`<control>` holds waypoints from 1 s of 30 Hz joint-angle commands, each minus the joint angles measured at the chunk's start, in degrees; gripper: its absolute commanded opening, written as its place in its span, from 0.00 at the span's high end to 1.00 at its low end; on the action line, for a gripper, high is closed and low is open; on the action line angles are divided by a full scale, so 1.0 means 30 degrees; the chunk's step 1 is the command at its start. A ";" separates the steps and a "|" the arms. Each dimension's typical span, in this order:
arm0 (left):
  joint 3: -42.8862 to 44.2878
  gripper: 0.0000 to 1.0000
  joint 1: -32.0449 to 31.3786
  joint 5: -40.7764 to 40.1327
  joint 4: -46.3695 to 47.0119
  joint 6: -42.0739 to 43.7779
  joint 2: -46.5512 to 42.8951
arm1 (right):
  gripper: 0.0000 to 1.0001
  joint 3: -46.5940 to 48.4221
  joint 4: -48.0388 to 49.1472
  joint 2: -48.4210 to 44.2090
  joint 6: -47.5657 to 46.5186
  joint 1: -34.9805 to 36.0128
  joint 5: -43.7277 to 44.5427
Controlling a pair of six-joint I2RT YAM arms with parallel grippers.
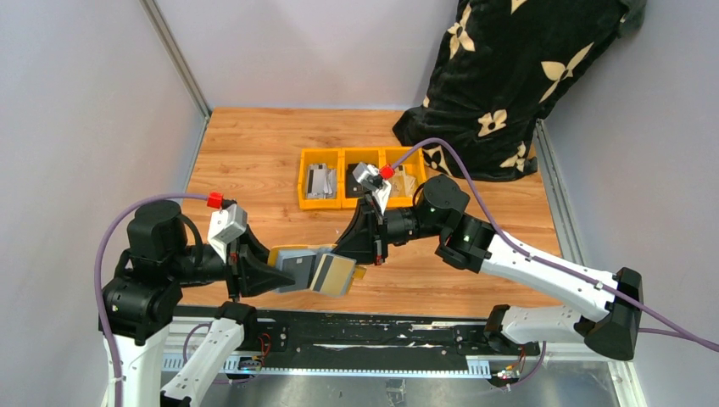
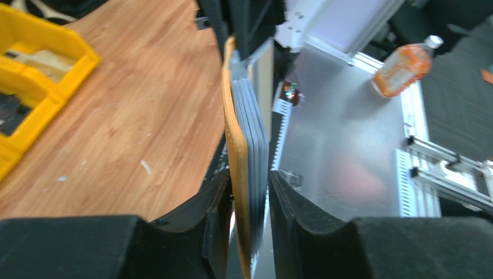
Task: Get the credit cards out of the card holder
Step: Remove the credit card from the card holder.
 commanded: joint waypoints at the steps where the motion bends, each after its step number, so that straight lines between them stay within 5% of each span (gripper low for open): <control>1: 0.0020 0.84 -0.0072 0.2585 0.0126 -0.0706 0.0692 | 1.00 -0.0404 0.1573 -0.0577 0.0160 0.0226 -0.0233; 3: 0.0138 0.93 -0.0069 0.2115 0.0125 -0.0744 0.0787 | 0.95 -0.0404 0.1005 -0.0691 -0.0258 0.0201 -0.0143; 9: 0.0391 1.00 -0.0074 -0.0593 0.0122 -0.0815 0.0682 | 0.47 -0.0294 -0.2134 -0.1611 -0.2168 -0.0830 0.0746; 15: 0.0592 1.00 -0.0067 -0.3263 0.0120 -0.0320 0.0246 | 0.26 0.0603 -0.4233 -0.2281 -0.2577 -0.2999 0.1660; 23: 0.0387 1.00 -0.0066 -0.2244 0.0125 -0.0207 0.0125 | 0.22 0.0940 -0.1255 -0.0754 -0.0850 -0.2737 -0.1575; 30: 0.0291 1.00 -0.0072 -0.1081 0.0151 -0.0263 0.0193 | 0.22 0.2119 -0.2858 0.0223 -0.2928 -0.1294 -0.1793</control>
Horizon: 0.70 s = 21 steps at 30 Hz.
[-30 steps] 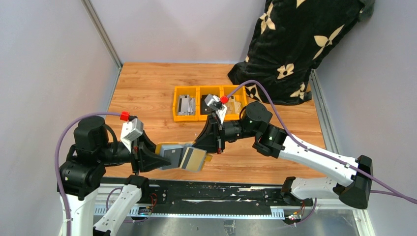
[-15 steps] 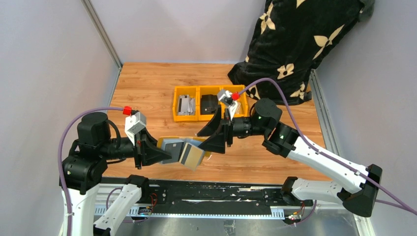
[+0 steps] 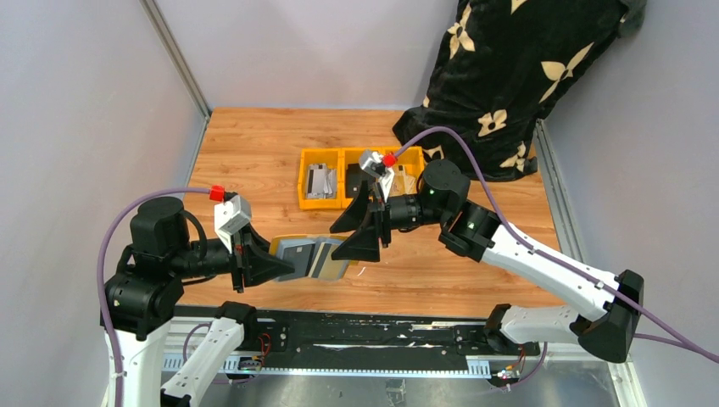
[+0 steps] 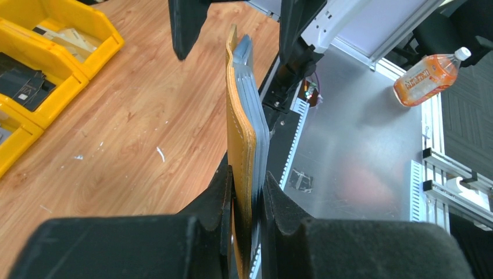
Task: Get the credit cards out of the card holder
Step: Remove the credit card from the card holder.
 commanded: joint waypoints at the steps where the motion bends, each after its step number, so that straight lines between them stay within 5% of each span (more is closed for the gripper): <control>1: 0.0199 1.00 -0.0055 0.1151 0.0304 0.0020 -0.0117 | 0.22 0.1283 -0.0448 0.0221 -0.1248 0.0993 -0.1062; 6: -0.0048 1.00 -0.0050 0.1474 0.0292 -0.0032 -0.0006 | 0.37 0.1245 0.0064 0.0845 -0.1048 0.1593 -0.1429; 13: -0.0040 0.98 -0.0059 0.2153 0.0279 -0.0692 0.0608 | 0.82 0.1264 0.0514 0.1629 -0.0262 0.2003 -0.2052; 16: -0.0071 0.71 -0.0057 0.2308 0.0297 -0.1137 0.0906 | 0.99 0.0833 0.1274 0.1412 0.0346 0.2004 -0.1972; 21: -0.0902 0.49 -0.0053 0.3755 0.0276 -0.1566 0.1130 | 1.00 -0.0756 0.4436 0.0935 0.2436 0.2004 -0.0871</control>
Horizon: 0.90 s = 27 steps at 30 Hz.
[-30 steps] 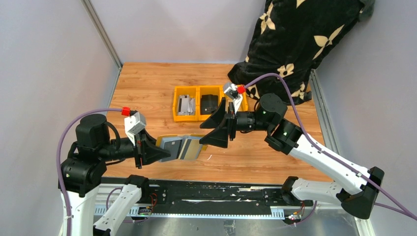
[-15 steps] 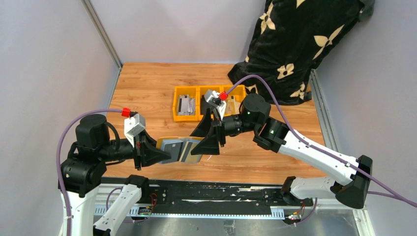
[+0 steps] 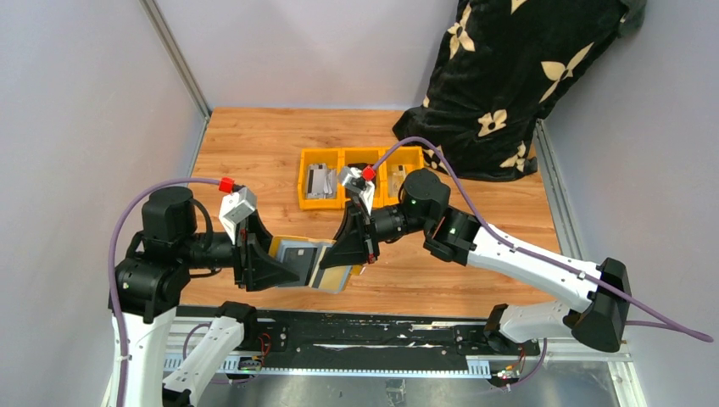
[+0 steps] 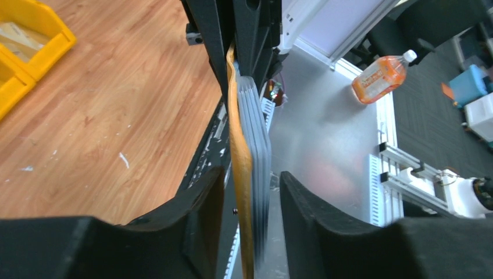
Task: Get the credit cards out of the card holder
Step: Remove the credit card from the card holder.
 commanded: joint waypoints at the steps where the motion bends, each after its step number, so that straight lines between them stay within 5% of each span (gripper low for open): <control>1: -0.1014 0.46 -0.0051 0.2053 0.0148 -0.0767 0.0221 | 1.00 -0.1390 0.4178 -0.0744 0.2336 0.0197 0.0808; 12: -0.0797 0.53 -0.0030 0.5434 0.0159 -0.1200 0.0296 | 1.00 -0.2802 0.5926 -0.1400 0.3029 0.0198 0.1053; 16: -0.0758 0.56 -0.0031 0.5223 0.0136 -0.1082 0.0227 | 1.00 -0.2803 0.5679 -0.1500 0.2970 0.0197 0.0595; 22: -0.0787 0.76 -0.0030 0.3077 0.0096 -0.0915 0.0443 | 1.00 -0.2734 0.5342 -0.1796 0.2474 0.0461 0.0107; 27: -0.0655 0.77 -0.0022 0.3529 0.0104 -0.0897 0.0613 | 1.00 -0.2505 0.4846 -0.1774 0.1956 0.0716 -0.0397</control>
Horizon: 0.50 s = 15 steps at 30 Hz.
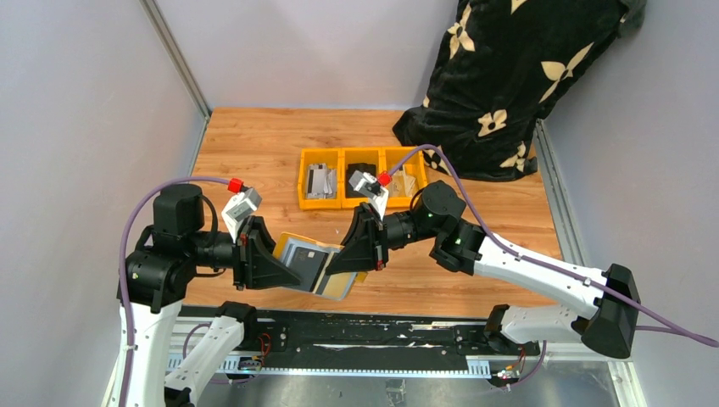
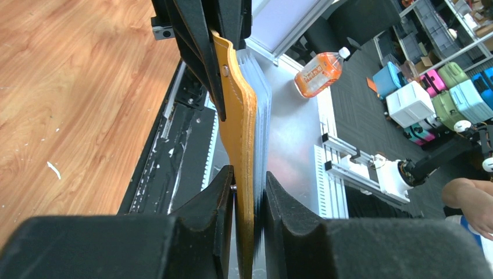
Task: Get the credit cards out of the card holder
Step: Remove the credit card from the card holder.
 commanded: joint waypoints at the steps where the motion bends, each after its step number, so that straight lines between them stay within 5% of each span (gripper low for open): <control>1: 0.0585 0.76 -0.0029 0.0314 -0.0034 0.0003 0.0298 | 1.00 0.0251 0.0207 -0.0383 -0.0690 0.0468 -0.0774; 3: 0.0563 0.76 -0.0030 0.0690 -0.0032 -0.0035 0.0328 | 0.95 0.0287 0.0101 -0.0375 -0.0831 0.0469 -0.0892; 8: 0.0450 0.97 -0.0030 0.0205 -0.0063 -0.0141 0.0324 | 0.58 0.1620 -0.3901 -0.1089 -0.3035 0.0215 0.0121; 15: 0.1064 1.00 -0.0030 -0.2748 -0.0061 -0.0276 0.0379 | 0.42 0.2892 -0.7966 -0.3762 -0.4336 -0.1112 0.6160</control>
